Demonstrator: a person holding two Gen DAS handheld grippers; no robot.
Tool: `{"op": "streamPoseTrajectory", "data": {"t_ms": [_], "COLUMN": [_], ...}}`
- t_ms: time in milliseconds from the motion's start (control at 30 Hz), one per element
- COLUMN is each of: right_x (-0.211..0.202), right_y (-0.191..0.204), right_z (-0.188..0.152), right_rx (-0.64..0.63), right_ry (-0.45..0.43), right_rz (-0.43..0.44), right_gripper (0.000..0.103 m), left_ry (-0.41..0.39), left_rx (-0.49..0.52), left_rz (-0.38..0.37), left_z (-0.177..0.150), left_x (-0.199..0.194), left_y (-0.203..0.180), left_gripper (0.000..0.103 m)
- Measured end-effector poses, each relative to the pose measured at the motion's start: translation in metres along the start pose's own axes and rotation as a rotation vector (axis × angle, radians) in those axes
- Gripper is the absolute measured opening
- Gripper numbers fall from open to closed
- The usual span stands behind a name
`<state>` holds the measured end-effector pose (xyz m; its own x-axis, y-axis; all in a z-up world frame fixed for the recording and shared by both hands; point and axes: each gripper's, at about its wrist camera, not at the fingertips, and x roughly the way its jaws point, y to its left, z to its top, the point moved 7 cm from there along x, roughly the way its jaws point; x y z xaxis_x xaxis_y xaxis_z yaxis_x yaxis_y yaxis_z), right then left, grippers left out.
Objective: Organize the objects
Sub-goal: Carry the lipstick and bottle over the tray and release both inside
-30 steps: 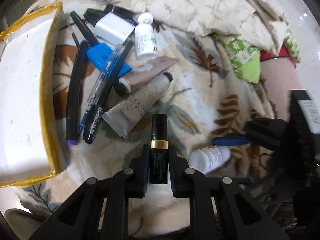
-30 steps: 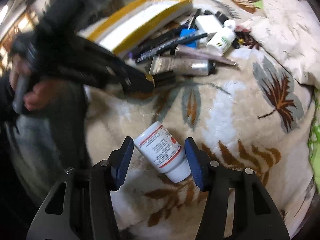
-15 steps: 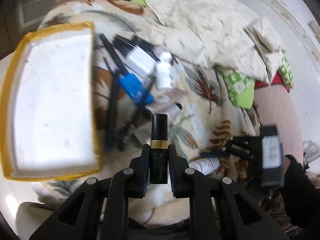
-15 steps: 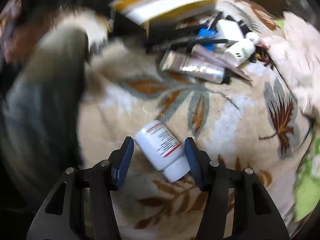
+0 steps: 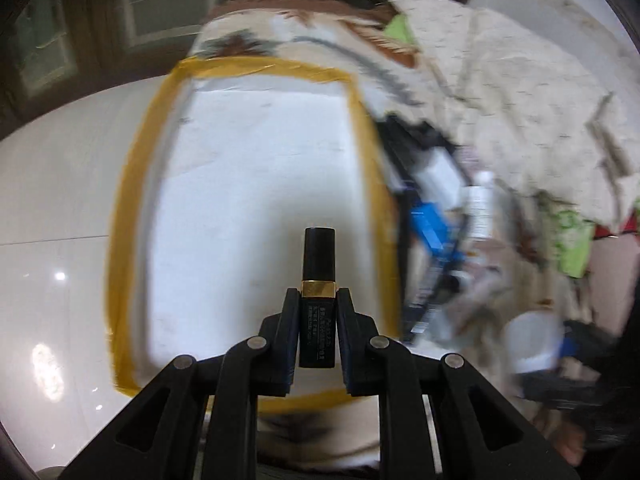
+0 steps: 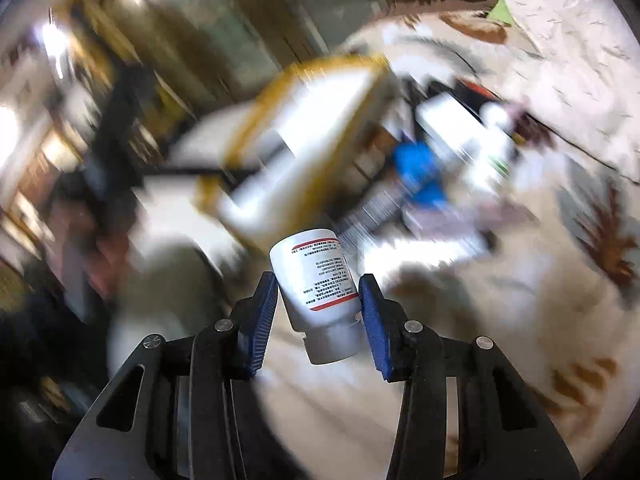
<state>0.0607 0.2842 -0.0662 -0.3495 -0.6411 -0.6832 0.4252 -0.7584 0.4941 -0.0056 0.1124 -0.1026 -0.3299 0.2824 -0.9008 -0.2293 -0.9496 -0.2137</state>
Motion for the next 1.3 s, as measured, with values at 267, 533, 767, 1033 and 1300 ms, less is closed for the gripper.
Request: {"op": "streamPoseTrajectory", "data": {"t_ms": [267, 533, 767, 1033, 1300], "right_x": [0.075, 0.124, 0.135, 0.146, 0.132], "right_y": [0.041, 0.039, 0.048, 0.037, 0.047], "right_z": [0.066, 0.057, 0.047, 0.048, 0.047], "right_rx": [0.099, 0.176, 0.017, -0.050, -0.043], "right_ry": [0.014, 0.097, 0.121, 0.148, 0.134], "right_rz": [-0.004, -0.146, -0.308, -0.328, -0.249], "right_gripper": [0.042, 0.042, 0.040, 0.039, 0.043], "left_ry": [-0.007, 0.024, 0.073, 0.081, 0.048], "left_rx": [-0.151, -0.193, -0.211, -0.277, -0.301], "left_rz": [0.013, 0.026, 0.018, -0.001, -0.068], "left_z": [-0.009, -0.012, -0.016, -0.018, -0.019], "left_x": [0.010, 0.016, 0.020, 0.024, 0.017], "left_y": [0.038, 0.050, 0.055, 0.066, 0.065], "left_gripper": [0.016, 0.016, 0.017, 0.017, 0.018]}}
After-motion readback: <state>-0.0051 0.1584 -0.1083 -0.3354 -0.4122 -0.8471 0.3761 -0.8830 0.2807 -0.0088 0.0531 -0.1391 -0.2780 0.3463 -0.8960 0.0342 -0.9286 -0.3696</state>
